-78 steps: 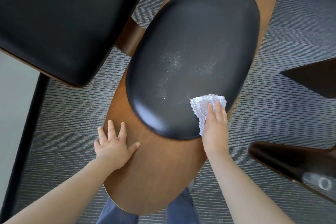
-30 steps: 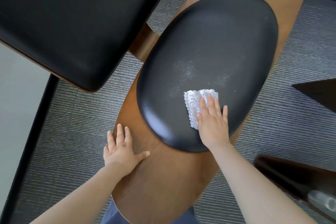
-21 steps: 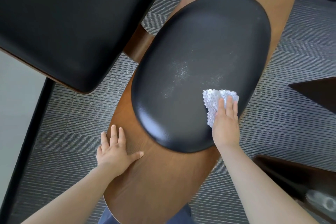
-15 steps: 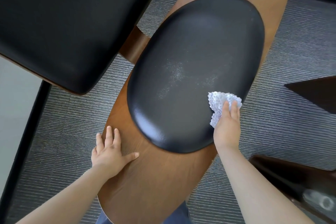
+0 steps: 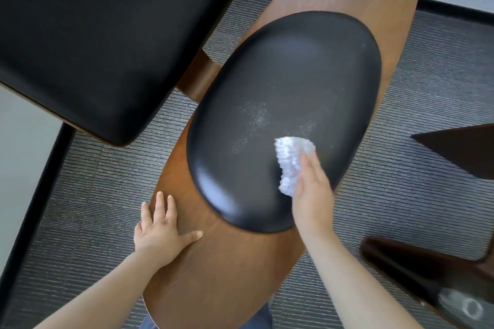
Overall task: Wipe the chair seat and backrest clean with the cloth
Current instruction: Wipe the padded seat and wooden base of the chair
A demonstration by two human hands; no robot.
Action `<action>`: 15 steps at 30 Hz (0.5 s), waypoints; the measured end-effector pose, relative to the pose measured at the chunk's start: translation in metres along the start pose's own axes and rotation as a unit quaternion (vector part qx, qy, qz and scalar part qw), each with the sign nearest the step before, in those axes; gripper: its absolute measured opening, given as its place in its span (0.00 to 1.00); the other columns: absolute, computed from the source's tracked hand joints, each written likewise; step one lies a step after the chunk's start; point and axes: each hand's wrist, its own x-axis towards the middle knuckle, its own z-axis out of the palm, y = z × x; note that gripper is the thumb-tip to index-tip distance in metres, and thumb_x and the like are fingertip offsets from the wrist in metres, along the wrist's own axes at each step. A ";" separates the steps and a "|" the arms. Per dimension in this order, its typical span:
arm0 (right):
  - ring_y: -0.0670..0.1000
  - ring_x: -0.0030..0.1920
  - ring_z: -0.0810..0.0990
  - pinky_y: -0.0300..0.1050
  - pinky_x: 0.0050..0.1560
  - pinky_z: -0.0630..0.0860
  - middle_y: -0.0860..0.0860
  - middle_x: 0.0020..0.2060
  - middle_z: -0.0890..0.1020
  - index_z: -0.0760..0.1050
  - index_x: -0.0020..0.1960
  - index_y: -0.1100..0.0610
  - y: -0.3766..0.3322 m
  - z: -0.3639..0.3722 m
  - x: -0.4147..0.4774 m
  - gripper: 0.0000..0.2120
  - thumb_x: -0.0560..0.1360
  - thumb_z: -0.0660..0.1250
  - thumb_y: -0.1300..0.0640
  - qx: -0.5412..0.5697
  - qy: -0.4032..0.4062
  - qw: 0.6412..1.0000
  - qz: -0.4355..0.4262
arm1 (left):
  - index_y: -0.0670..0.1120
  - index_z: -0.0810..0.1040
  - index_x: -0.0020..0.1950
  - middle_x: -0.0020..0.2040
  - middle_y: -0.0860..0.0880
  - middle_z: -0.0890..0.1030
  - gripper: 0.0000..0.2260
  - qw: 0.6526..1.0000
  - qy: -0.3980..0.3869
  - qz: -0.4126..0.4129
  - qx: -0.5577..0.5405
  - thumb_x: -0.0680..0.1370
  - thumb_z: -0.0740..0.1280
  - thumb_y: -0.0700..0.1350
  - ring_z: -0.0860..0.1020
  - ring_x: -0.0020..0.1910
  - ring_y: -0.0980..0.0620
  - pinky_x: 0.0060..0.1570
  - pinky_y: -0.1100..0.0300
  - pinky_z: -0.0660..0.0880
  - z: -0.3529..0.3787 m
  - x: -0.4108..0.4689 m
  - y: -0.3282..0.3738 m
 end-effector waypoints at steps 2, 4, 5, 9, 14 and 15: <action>0.53 0.74 0.62 0.48 0.72 0.62 0.52 0.75 0.61 0.60 0.76 0.57 -0.029 0.017 0.000 0.25 0.79 0.57 0.64 0.033 -0.045 0.997 -0.051 | 0.51 0.36 0.77 0.77 0.51 0.34 0.52 1.000 0.006 0.006 -0.005 0.67 0.59 0.74 0.38 0.77 0.41 0.74 0.45 0.53 0.000 -0.001 -0.001; 0.55 0.75 0.59 0.45 0.73 0.56 0.55 0.75 0.61 0.60 0.75 0.58 -0.058 0.035 -0.001 0.26 0.78 0.56 0.66 0.064 -0.093 0.988 -0.101 | 0.51 0.38 0.78 0.78 0.51 0.36 0.52 1.000 0.018 0.017 -0.019 0.66 0.61 0.74 0.42 0.77 0.41 0.74 0.47 0.56 -0.001 -0.002 -0.004; 0.54 0.75 0.59 0.42 0.73 0.53 0.55 0.75 0.61 0.60 0.75 0.58 -0.071 0.045 -0.001 0.26 0.78 0.57 0.66 0.065 -0.110 0.985 -0.117 | 0.51 0.40 0.78 0.78 0.51 0.38 0.53 0.999 0.026 0.025 -0.033 0.65 0.62 0.74 0.45 0.77 0.41 0.73 0.47 0.57 -0.003 -0.001 -0.007; 0.53 0.73 0.62 0.42 0.72 0.61 0.54 0.76 0.60 0.60 0.75 0.59 -0.109 0.076 0.001 0.31 0.75 0.65 0.68 0.024 -0.120 0.979 -0.162 | 0.52 0.51 0.78 0.76 0.52 0.45 0.45 0.989 0.058 0.071 -0.115 0.69 0.65 0.69 0.58 0.74 0.43 0.70 0.51 0.64 -0.009 0.009 -0.022; 0.53 0.77 0.48 0.50 0.75 0.55 0.52 0.78 0.51 0.53 0.77 0.56 -0.129 0.103 0.002 0.37 0.74 0.67 0.66 -0.047 -0.206 0.955 -0.209 | 0.49 0.53 0.78 0.77 0.53 0.45 0.36 0.976 0.075 0.124 -0.163 0.75 0.65 0.60 0.61 0.74 0.52 0.67 0.58 0.68 -0.015 0.021 -0.037; 0.53 0.77 0.44 0.52 0.76 0.51 0.52 0.78 0.49 0.52 0.77 0.55 -0.129 0.107 0.003 0.37 0.74 0.67 0.66 -0.064 -0.213 0.950 -0.219 | 0.49 0.52 0.78 0.77 0.54 0.45 0.37 0.975 0.074 0.128 -0.164 0.75 0.64 0.60 0.60 0.74 0.53 0.67 0.59 0.67 -0.016 0.022 -0.038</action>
